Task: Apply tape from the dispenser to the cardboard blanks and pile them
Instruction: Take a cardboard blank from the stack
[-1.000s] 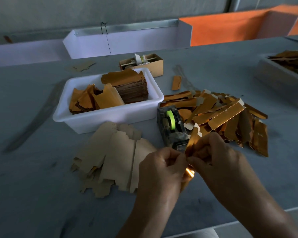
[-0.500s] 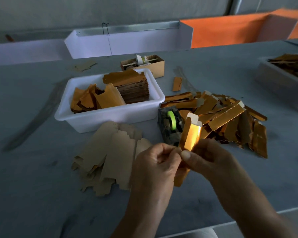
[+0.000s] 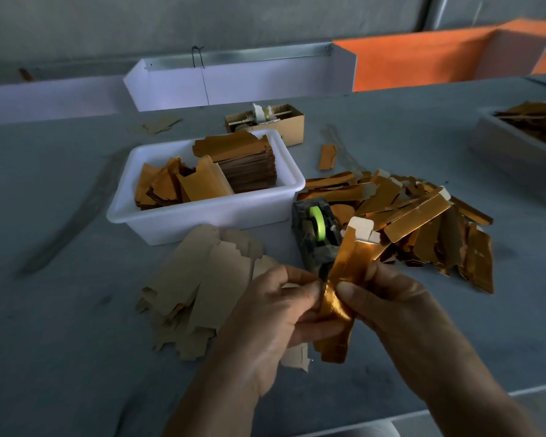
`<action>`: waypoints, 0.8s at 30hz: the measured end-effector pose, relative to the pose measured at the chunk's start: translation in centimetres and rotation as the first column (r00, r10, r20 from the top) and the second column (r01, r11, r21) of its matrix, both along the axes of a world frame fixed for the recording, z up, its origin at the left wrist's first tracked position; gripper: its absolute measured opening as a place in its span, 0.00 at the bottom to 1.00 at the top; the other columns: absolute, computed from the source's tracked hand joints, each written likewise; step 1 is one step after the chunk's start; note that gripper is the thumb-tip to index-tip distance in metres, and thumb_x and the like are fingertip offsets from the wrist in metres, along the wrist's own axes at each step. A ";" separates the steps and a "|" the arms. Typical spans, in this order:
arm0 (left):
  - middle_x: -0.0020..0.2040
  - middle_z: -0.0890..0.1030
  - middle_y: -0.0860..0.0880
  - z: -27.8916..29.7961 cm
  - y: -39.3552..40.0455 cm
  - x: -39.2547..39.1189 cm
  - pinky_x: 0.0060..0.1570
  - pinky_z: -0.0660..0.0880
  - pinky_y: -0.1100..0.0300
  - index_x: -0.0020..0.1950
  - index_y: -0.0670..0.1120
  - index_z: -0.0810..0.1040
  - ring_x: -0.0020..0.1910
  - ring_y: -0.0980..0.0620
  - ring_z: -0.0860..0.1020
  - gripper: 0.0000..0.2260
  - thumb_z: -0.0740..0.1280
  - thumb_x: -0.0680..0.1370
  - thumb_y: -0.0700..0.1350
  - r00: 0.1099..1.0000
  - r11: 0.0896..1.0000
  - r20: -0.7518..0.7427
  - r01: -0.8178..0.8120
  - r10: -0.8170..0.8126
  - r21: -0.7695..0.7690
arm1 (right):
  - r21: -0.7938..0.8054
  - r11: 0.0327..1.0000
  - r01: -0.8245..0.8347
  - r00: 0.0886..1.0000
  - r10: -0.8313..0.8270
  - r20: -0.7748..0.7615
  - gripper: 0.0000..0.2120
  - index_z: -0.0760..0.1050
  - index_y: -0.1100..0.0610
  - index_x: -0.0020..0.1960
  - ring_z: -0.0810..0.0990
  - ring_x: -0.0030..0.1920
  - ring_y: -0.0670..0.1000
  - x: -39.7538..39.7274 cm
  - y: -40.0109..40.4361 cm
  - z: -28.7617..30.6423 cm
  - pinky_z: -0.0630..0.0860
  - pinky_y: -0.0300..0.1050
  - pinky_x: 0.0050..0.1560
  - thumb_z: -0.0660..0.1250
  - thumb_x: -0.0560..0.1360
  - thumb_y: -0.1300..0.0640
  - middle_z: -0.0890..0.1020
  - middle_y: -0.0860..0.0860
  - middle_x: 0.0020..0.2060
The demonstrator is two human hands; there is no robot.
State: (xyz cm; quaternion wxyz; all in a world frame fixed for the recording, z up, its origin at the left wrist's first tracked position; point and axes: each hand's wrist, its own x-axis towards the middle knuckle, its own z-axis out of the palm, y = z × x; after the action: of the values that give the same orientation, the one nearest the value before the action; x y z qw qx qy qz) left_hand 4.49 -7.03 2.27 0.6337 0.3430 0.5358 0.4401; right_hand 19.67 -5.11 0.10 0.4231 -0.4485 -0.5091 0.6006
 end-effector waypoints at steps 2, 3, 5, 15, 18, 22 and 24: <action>0.43 0.85 0.42 -0.1 0.2 -0.4 0.41 0.82 0.57 0.49 0.40 0.78 0.43 0.48 0.85 0.05 0.67 0.76 0.40 0.998 0.999 -0.057 0.034 -0.033 0.016 | -0.008 1.000 -0.026 1.000 0.026 0.005 0.11 0.83 0.49 0.43 0.83 0.47 0.48 0.0 0.2 -0.2 0.74 0.47 0.52 0.68 0.62 0.50 0.85 0.51 0.43; 0.42 0.85 0.44 -0.2 0.2 -0.6 0.40 0.82 0.57 0.48 0.41 0.78 0.42 0.50 0.85 0.04 0.67 0.77 0.40 0.993 0.999 -0.114 0.035 -0.030 0.039 | -0.022 1.000 -0.022 1.000 0.022 0.001 0.12 0.83 0.49 0.43 0.83 0.47 0.48 0.2 0.4 -0.1 0.74 0.46 0.50 0.68 0.62 0.49 0.85 0.50 0.44; 0.40 0.85 0.48 -0.9 0.4 -1.0 0.41 0.81 0.58 0.47 0.44 0.79 0.40 0.53 0.84 0.03 0.67 0.77 0.43 0.924 0.994 -0.379 -0.015 0.055 0.108 | -0.056 0.997 0.046 0.999 -0.046 0.005 0.11 0.81 0.50 0.44 0.83 0.45 0.47 1.1 1.8 0.2 0.75 0.45 0.48 0.67 0.64 0.50 0.85 0.49 0.43; 0.55 0.75 0.47 -5.2 1.5 -3.1 0.47 0.69 0.57 0.55 0.46 0.72 0.55 0.48 0.74 0.21 0.66 0.74 0.61 0.086 0.996 -0.996 -0.089 0.020 0.012 | 0.199 0.720 0.665 0.673 -0.693 0.258 0.20 0.73 0.51 0.63 0.79 0.45 0.54 5.0 7.4 1.6 0.75 0.44 0.37 0.65 0.73 0.49 0.80 0.52 0.51; 0.45 0.79 0.48 -5.3 2.0 -3.6 0.39 0.69 0.57 0.47 0.46 0.75 0.45 0.49 0.77 0.12 0.67 0.76 0.55 0.234 0.995 -0.971 -0.091 0.054 0.034 | 0.240 0.782 0.575 0.718 -0.623 0.310 0.17 0.74 0.49 0.62 0.75 0.50 0.53 3.9 5.3 -0.4 0.73 0.44 0.40 0.66 0.73 0.51 0.77 0.57 0.58; 0.51 0.79 0.46 -5.3 1.8 -2.9 0.48 0.71 0.55 0.52 0.44 0.76 0.51 0.48 0.76 0.23 0.63 0.75 0.64 0.102 0.998 -0.995 -0.054 -0.010 -0.016 | 0.336 0.784 0.522 0.696 -0.619 0.364 0.13 0.74 0.48 0.58 0.76 0.57 0.54 2.5 2.6 -1.4 0.75 0.53 0.53 0.67 0.74 0.55 0.75 0.54 0.60; 0.57 0.76 0.46 -5.3 1.8 -2.1 0.53 0.68 0.57 0.58 0.44 0.72 0.57 0.47 0.73 0.29 0.64 0.72 0.67 -0.096 0.997 -0.992 -0.019 -0.079 -0.078 | 0.372 0.786 0.494 0.692 -0.614 0.379 0.12 0.73 0.46 0.56 0.75 0.58 0.51 2.1 1.8 -1.3 0.76 0.52 0.54 0.67 0.74 0.55 0.74 0.52 0.61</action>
State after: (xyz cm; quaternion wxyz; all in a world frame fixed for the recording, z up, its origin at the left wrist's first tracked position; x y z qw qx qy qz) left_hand 2.41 -5.18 -3.02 0.0505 0.5471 0.8355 0.0097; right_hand 21.80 -3.34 -1.21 0.4963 -0.6614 -0.5056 0.2460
